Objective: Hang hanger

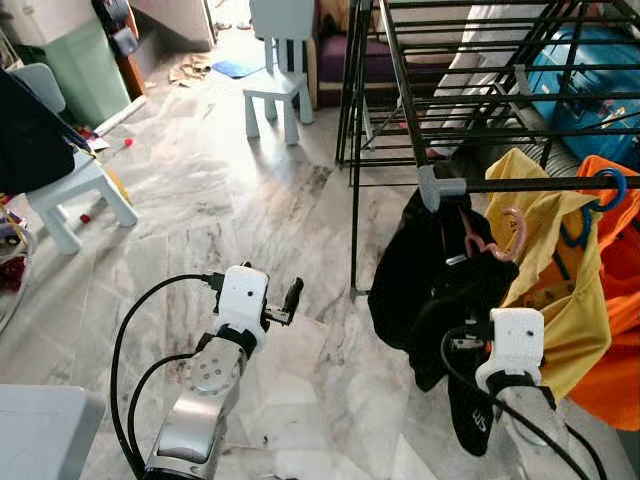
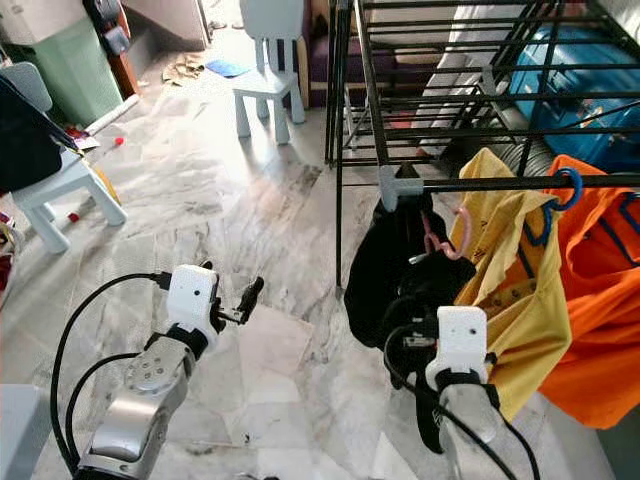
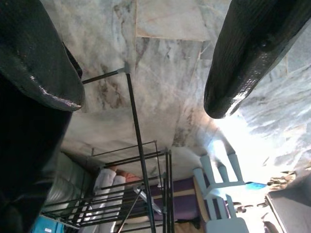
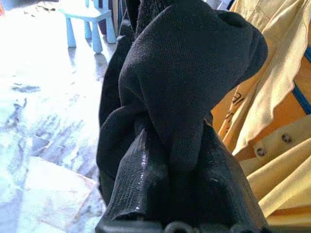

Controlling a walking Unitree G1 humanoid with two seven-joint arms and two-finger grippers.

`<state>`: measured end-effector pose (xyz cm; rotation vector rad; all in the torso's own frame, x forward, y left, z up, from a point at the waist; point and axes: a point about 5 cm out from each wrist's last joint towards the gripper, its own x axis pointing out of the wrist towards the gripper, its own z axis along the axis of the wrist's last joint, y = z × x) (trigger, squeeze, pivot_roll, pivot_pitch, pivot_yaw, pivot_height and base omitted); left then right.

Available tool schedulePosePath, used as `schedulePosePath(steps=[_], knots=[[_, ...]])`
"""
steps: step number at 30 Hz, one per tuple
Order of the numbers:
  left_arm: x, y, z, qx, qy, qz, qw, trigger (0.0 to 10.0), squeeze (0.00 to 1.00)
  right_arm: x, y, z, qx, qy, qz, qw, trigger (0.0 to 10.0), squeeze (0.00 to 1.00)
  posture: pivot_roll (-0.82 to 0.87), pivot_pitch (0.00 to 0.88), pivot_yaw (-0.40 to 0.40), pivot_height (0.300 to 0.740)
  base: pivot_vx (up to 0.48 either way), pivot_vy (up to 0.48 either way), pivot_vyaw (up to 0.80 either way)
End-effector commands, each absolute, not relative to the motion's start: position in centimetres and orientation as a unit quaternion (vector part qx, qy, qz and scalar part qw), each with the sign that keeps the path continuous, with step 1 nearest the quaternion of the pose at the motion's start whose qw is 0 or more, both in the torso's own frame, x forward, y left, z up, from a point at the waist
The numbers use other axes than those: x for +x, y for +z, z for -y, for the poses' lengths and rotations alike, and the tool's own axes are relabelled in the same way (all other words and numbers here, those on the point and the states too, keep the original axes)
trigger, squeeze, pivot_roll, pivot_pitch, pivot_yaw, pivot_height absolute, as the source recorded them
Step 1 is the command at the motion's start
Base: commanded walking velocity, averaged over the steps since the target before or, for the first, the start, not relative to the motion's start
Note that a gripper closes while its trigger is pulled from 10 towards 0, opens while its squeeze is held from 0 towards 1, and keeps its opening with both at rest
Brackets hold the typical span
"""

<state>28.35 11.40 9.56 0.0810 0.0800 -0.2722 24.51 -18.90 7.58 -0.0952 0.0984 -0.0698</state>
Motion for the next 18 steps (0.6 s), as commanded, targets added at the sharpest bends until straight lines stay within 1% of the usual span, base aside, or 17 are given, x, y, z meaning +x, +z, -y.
schedulePosePath(steps=[1,4,5,8,14,15,18], knots=[[28.4,9.0,-11.6,0.035,-0.128,-0.054,0.99,10.0,0.0,24.9,9.0,18.2,-0.044,-0.027,-0.016,0.999,10.0,0.0,-0.1,0.034,0.052,0.74,0.0,0.0,0.0],[28.3,8.6,-11.8,0.031,-0.121,-0.061,0.99,10.0,0.0,24.9,8.8,18.0,-0.032,-0.032,-0.017,0.999,10.0,0.0,-0.1,0.046,0.056,0.74,0.0,0.0,0.0],[28.1,8.1,-11.9,0.026,-0.117,-0.073,0.99,10.0,0.0,24.9,8.5,17.8,-0.029,-0.032,-0.025,0.999,10.0,0.0,-0.1,0.064,0.053,0.74,0.0,0.0,0.0],[27.9,7.8,-11.6,0.027,-0.121,-0.076,0.989,10.0,0.0,25.0,8.3,17.3,-0.024,-0.026,-0.03,0.999,10.0,0.0,-0.1,0.068,0.052,0.74,0.0,0.0,0.0],[28.4,8.5,-10.7,0.024,-0.117,-0.07,0.99,10.0,0.0,25.6,8.5,16.0,-0.016,-0.009,-0.031,0.999,10.0,0.0,-0.09,0.086,0.052,0.74,0.0,0.0,0.0],[28.7,9.0,-10.5,0.028,-0.113,-0.063,0.991,10.0,0.0,25.9,8.9,15.6,-0.015,-0.003,-0.026,1.0,10.0,0.0,-0.09,0.1,0.054,0.74,0.0,0.0,0.0],[29.0,9.4,-10.3,0.023,-0.115,-0.059,0.991,10.0,0.0,26.3,9.2,15.3,-0.016,-0.001,-0.022,1.0,10.0,0.0,-0.09,0.114,0.058,0.74,0.0,0.0,0.0]])
